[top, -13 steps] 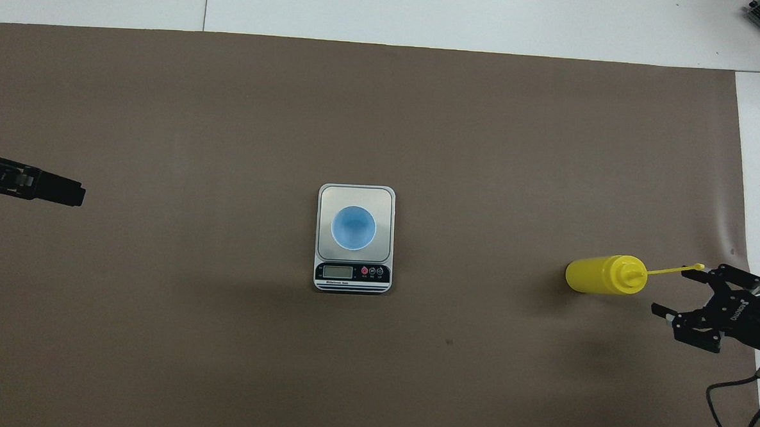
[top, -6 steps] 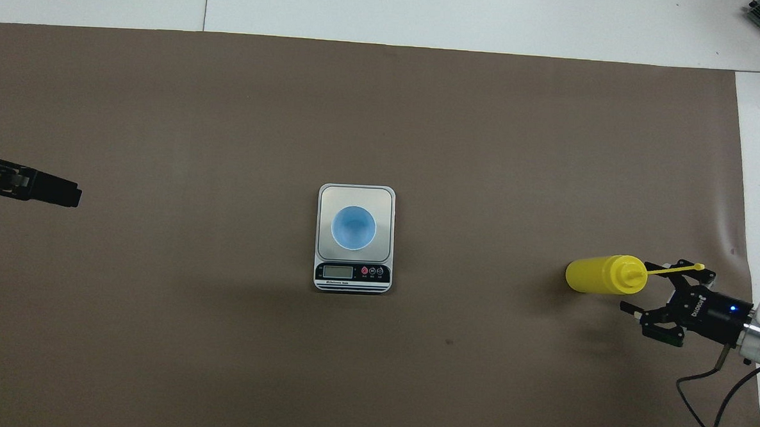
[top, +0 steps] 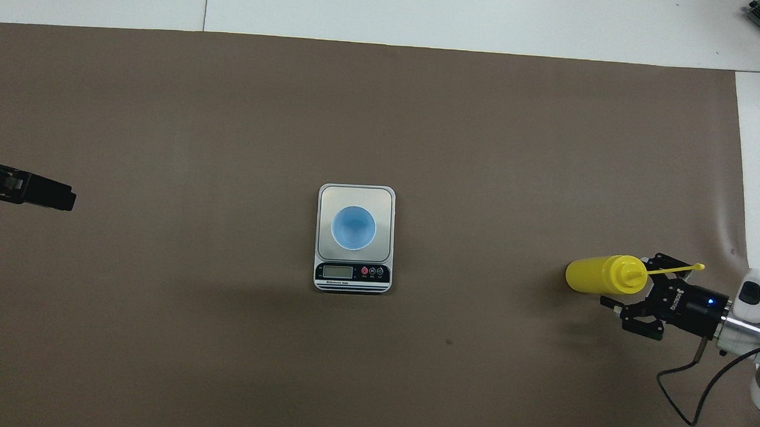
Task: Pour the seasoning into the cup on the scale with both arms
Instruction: 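Reach the right gripper to the yellow bottle and grasp it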
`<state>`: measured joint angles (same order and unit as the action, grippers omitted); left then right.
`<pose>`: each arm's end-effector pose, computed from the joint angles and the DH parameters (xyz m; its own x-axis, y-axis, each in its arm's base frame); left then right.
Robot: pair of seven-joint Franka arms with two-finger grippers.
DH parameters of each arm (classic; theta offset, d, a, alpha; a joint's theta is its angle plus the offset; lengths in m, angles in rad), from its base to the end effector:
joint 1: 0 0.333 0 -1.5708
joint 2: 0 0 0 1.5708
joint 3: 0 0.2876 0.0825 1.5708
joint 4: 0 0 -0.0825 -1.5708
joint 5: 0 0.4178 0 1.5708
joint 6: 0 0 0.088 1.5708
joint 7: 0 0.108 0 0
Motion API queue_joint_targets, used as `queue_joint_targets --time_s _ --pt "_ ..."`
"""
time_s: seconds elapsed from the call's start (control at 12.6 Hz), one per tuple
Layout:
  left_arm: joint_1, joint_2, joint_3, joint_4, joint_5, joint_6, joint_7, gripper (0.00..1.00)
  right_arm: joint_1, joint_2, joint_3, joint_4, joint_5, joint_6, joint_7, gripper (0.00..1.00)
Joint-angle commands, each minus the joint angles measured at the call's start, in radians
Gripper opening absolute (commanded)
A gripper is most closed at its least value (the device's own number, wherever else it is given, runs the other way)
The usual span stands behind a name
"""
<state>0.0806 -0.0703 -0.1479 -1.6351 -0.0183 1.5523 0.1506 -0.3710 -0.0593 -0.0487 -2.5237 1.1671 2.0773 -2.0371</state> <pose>0.5647 -0.0426 0.6011 0.9763 -0.2160 -0.0119 -0.2159 -0.9764 0.0098 0.4365 -0.1423 0.2376 0.5225 0.3683 0.7690 0.7723 -0.5867 -0.2437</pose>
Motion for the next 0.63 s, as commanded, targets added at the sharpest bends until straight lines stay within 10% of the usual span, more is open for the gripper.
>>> queue_joint_targets --time_s 0.0,0.55 --pt "-0.01 -0.02 0.013 -0.009 0.014 -0.02 0.004 1.0 0.003 0.093 0.003 0.002 0.107 -0.032 -0.113 1.0" --pt "0.01 -0.025 0.001 -0.014 0.011 -0.018 0.004 1.0 0.007 0.133 0.003 0.02 0.174 -0.057 -0.201 1.0"
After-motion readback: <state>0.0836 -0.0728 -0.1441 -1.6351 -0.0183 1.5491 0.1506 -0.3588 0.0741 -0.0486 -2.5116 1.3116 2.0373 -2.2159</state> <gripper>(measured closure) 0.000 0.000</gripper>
